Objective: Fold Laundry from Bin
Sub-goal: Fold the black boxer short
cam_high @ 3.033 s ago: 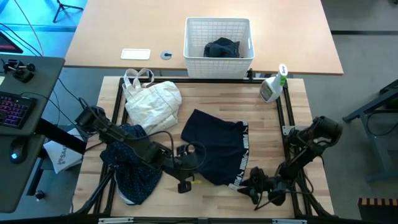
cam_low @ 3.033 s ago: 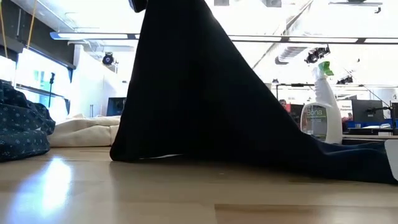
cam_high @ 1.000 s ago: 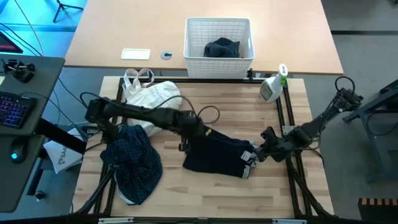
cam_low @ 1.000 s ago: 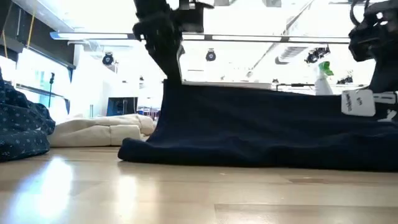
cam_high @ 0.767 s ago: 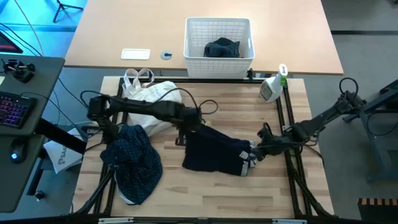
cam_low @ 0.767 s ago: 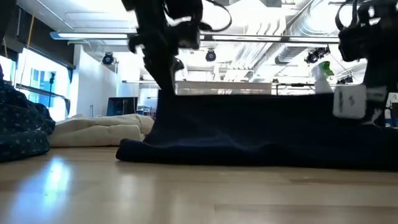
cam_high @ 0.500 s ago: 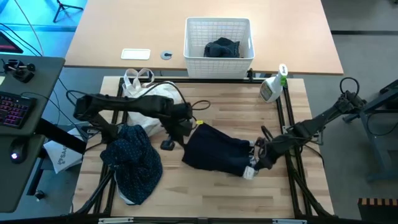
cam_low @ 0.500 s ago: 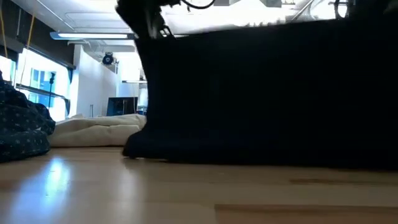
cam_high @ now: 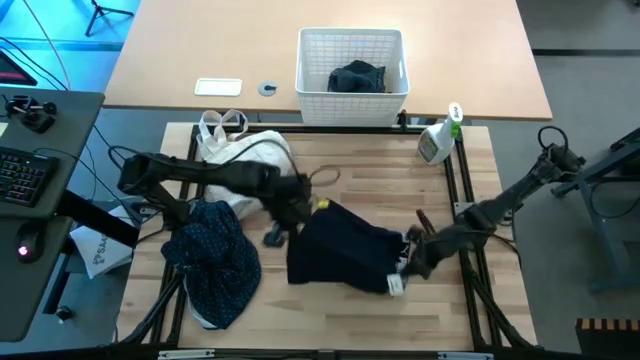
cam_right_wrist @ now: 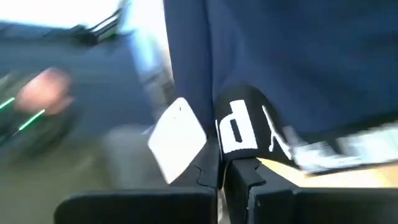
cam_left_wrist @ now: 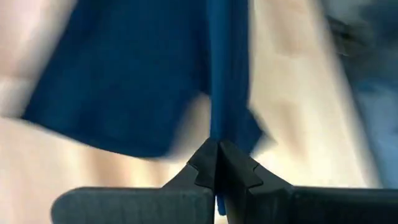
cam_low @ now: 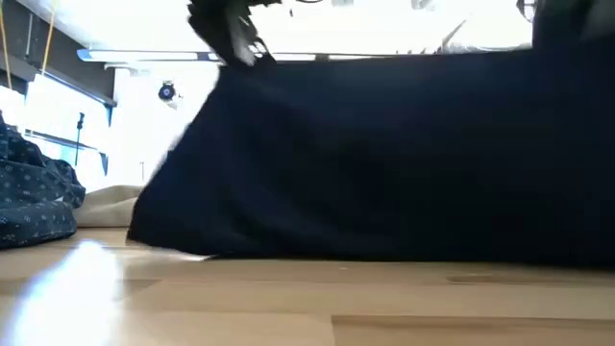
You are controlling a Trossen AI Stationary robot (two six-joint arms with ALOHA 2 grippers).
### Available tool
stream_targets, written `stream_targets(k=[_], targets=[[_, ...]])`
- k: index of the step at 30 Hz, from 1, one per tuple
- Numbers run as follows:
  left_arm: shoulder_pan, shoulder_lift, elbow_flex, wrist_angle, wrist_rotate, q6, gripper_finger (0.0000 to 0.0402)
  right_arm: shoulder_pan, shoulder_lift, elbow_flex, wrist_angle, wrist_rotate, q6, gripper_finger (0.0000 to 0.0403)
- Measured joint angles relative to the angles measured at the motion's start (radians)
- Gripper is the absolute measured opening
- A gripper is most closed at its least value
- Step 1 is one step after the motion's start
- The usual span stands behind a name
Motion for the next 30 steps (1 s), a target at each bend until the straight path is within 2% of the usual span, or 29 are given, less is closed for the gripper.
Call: stream_targets(k=[5, 8, 12, 19, 24, 30], targets=[[0.105, 0.076, 0.0, 0.146, -0.169, 0.077, 0.0, -0.101, 0.0, 0.0, -0.333, 0.073, 0.092, 0.0], [0.16, 0.136, 0.0, 0.205, -0.187, 0.128, 0.0, -0.154, 0.0, 0.0, -0.444, 0.077, 0.097, 0.0], [0.206, 0.215, 0.0, 0.237, -0.189, 0.153, 0.0, -0.205, 0.0, 0.0, -0.474, 0.089, 0.062, 0.0], [0.221, 0.31, 0.0, 0.246, -0.187, 0.129, 0.0, -0.254, 0.002, 0.0, -0.478, 0.179, -0.027, 0.0004], [0.222, 0.33, 0.0, 0.255, -0.186, 0.088, 0.0014, -0.28, 0.011, 0.0, -0.519, 0.199, -0.022, 0.0063], [0.246, 0.321, 0.028, 0.13, -0.182, -0.001, 0.007, -0.288, -0.046, 0.005, -0.551, 0.198, -0.011, 0.0148]])
